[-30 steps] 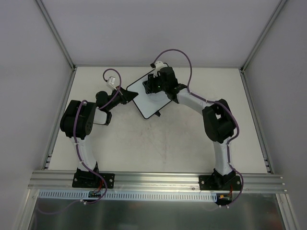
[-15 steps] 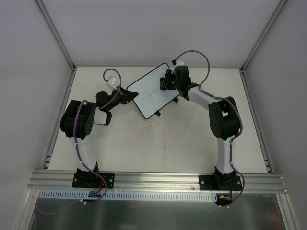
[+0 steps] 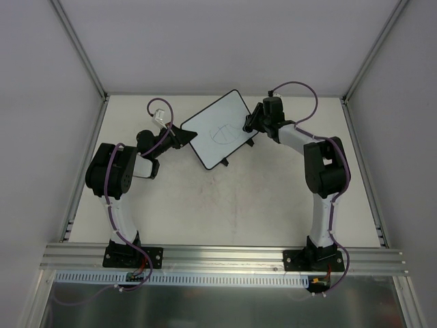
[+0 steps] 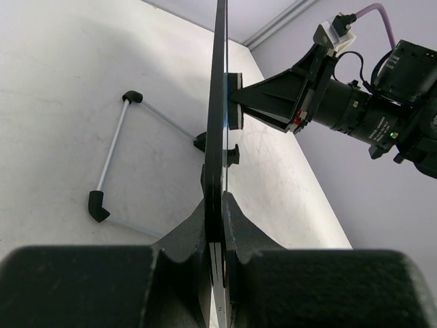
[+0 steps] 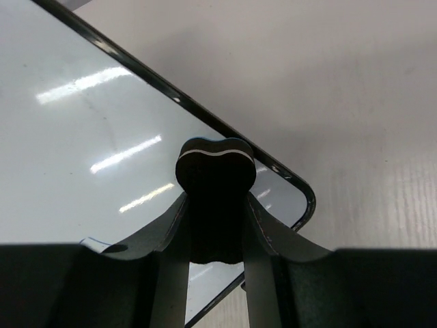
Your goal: Erase the whiteboard
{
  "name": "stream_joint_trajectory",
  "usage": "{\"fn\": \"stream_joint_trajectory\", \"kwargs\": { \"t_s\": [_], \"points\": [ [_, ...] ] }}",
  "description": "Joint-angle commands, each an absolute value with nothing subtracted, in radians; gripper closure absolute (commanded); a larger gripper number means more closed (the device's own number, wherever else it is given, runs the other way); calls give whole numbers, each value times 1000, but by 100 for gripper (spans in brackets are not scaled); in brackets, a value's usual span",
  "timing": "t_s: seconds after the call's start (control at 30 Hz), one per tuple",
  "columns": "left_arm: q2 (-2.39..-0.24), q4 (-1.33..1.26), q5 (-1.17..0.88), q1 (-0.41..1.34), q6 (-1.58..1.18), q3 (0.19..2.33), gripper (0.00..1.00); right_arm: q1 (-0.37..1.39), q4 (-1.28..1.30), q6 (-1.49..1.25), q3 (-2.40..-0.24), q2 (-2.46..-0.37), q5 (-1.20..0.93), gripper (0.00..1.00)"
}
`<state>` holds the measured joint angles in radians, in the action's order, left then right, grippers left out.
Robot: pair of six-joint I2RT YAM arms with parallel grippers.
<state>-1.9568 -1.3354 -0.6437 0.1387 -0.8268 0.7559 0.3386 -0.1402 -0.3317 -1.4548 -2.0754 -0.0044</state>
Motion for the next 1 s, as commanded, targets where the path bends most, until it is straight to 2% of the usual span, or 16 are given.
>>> {"fn": "stream_joint_trajectory", "kwargs": {
  "t_s": [0.0, 0.47, 0.83, 0.97],
  "points": [
    [-1937, -1681, -678, 149, -727, 733, 100, 322, -54, -357, -1427, -2111, 66, 100],
    [-1940, -1681, -683, 149, -730, 736, 100, 390, -187, -275, -1424, -2092, -43, 100],
    [-1945, -1681, -695, 149, -735, 742, 100, 560, -403, -109, -1353, -2039, -71, 100],
    [-1950, -1681, -696, 149, -739, 747, 100, 595, -425, -66, -1358, -2042, -148, 100]
  ]
}}
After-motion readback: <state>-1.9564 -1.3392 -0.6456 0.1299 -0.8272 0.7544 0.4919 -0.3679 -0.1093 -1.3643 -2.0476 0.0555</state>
